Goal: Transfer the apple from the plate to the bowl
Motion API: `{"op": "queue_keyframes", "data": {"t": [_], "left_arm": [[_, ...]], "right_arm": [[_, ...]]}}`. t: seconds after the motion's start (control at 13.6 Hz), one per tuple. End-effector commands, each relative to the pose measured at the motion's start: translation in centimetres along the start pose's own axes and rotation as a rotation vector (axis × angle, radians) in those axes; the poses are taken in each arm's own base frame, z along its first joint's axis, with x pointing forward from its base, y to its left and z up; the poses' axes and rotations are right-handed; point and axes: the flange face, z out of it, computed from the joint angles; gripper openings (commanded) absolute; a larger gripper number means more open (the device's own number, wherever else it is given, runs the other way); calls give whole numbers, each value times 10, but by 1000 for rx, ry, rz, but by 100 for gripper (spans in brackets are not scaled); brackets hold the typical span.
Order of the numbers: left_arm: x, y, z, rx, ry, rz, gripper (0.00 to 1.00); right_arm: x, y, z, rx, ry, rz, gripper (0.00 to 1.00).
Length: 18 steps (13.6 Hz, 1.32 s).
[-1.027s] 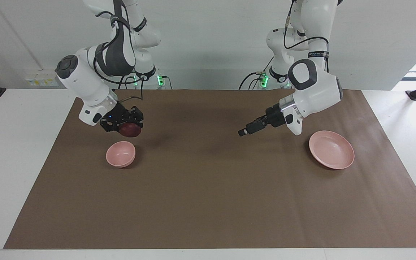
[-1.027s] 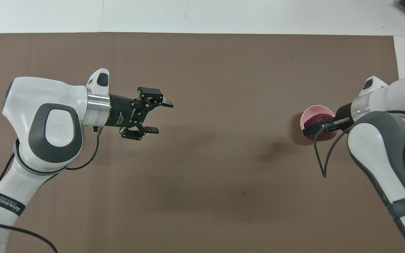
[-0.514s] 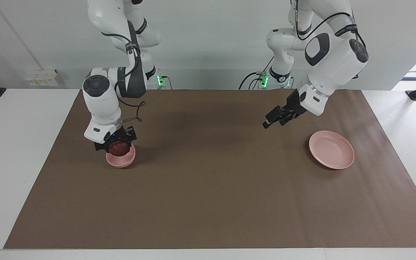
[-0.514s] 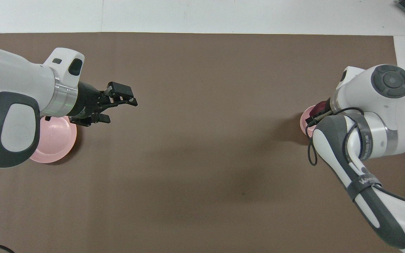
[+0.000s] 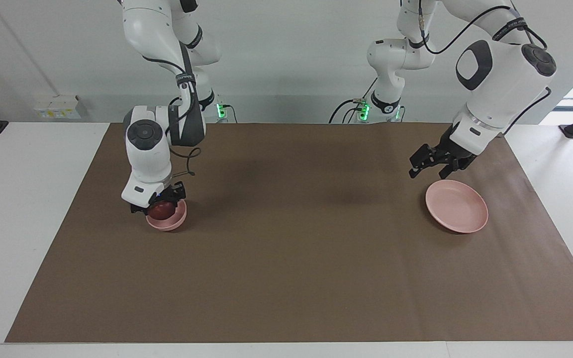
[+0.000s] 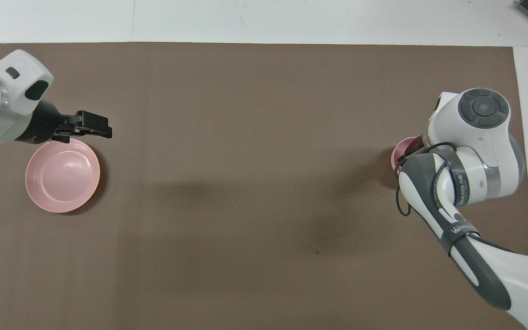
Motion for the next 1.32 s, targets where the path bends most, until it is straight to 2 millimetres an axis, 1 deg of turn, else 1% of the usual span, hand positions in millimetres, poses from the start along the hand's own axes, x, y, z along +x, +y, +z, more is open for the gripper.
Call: {"op": "queue_keyframes", "data": {"t": [0.0, 0.07, 0.22, 0.29, 0.44, 0.51, 0.59, 0.66, 0.73, 0.81, 0.88, 1.03, 1.1, 1.17, 1.25], "left_arm": [[3, -25, -25, 87, 9, 120, 100], [5, -38, -34, 104, 17, 159, 100], [3, -54, -45, 123, 24, 206, 100], [-2, -59, -59, 136, 38, 200, 100], [-14, -61, -76, 145, 34, 185, 100], [-19, -63, -81, 145, 28, 175, 100], [-25, -64, -87, 145, 18, 159, 100], [-30, -65, -90, 152, 5, 138, 100], [-32, -64, -91, 153, -8, 122, 100], [-35, -66, -90, 151, -31, 115, 100], [-37, -64, -91, 149, -45, 113, 100], [-41, -60, -100, 142, -85, 98, 100], [-42, -59, -103, 145, -105, 93, 100], [-44, -59, -108, 147, -119, 91, 100], [-42, -59, -111, 150, -132, 90, 100]], "right_arm": [[4, -1, 9, -27, 8, 19, 0], [4, -2, 12, -26, 8, 29, 0], [4, -5, 16, -24, 4, 49, 0], [5, -5, 19, -24, 7, 49, 0], [4, -6, 22, -22, 4, 49, 0], [4, -7, 24, -22, 3, 49, 5], [4, -7, 28, -20, 0, 50, 14], [3, -9, 32, -18, 4, 48, 17], [3, -9, 32, -18, 5, 48, 25], [3, -9, 31, -18, 7, 49, 35], [3, -9, 31, -18, 7, 49, 49], [3, -7, 32, -17, 7, 52, 67], [2, -6, 32, -17, 6, 54, 73], [3, -6, 33, -15, 5, 54, 82], [3, -6, 32, -16, 7, 54, 87]]}}
